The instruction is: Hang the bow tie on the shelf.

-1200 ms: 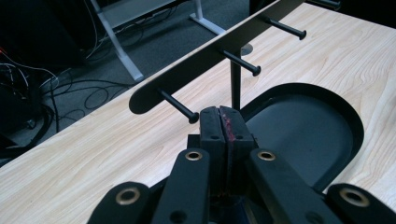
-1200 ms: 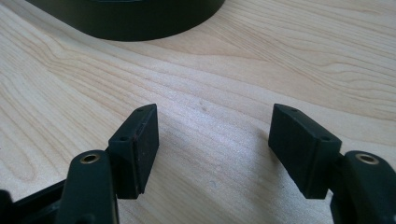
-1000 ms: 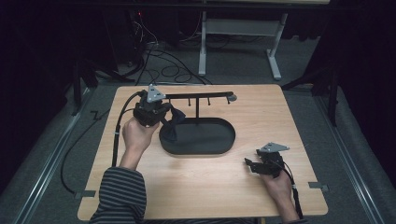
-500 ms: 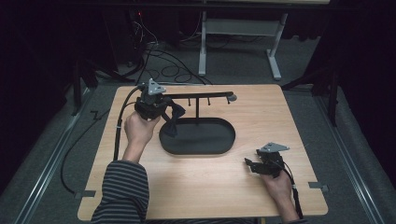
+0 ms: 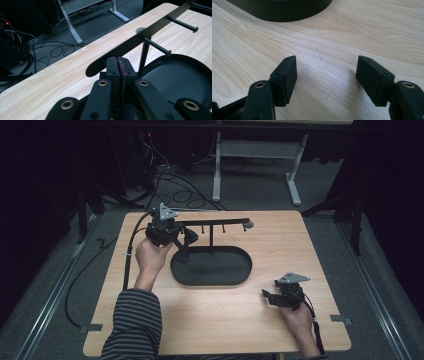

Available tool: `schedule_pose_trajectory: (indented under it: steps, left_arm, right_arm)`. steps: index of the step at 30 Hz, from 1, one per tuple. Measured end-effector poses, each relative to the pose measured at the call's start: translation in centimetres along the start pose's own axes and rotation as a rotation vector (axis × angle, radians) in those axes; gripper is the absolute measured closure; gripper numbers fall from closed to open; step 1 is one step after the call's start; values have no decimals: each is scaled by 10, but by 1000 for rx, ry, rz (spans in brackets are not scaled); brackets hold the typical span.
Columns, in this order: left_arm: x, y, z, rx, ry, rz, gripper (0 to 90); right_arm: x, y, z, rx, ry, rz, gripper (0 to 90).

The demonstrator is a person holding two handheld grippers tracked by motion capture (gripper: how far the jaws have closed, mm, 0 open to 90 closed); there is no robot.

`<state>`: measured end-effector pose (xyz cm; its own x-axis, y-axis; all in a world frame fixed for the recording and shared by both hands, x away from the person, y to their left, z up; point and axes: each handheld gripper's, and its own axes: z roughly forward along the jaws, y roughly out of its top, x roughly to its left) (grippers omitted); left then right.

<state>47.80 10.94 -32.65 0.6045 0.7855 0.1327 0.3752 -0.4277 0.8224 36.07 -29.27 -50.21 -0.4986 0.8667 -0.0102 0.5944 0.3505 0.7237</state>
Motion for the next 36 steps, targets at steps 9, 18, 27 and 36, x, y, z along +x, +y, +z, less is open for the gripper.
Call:
schedule_pose_trajectory:
  steps: [9,18,27,36]
  left_arm:
    - [3,-1,-2,1,-10,-14,815]
    - [3,-5,-7,10,8,-27,694]
    - [3,-10,-19,-4,22,-47,596]
    - [2,-18,-24,19,45,-33,542]
  right_arm:
    - [0,0,0,1,0,2,349]
    - [0,0,0,1,0,2,349]
    - [0,0,0,0,1,0,348]
    - [0,0,0,1,1,0,346]
